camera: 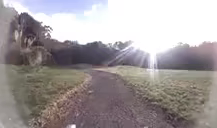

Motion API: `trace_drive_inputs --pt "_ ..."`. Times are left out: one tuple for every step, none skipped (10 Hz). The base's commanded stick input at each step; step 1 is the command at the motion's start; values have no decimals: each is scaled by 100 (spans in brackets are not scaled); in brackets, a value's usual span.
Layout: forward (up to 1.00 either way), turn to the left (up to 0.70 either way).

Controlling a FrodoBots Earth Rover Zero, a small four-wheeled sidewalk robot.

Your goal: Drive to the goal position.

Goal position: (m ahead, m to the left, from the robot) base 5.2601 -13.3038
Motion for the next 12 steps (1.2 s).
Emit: trace_drive_inputs --pt "70 0" --pt "70 0" --pt "70 0" --pt "70 0" --pt "70 0" --pt "70 0" --pt "70 0" --pt "70 0" --pt "70 0" --pt "70 0" --pt "70 0" --pt "70 0"
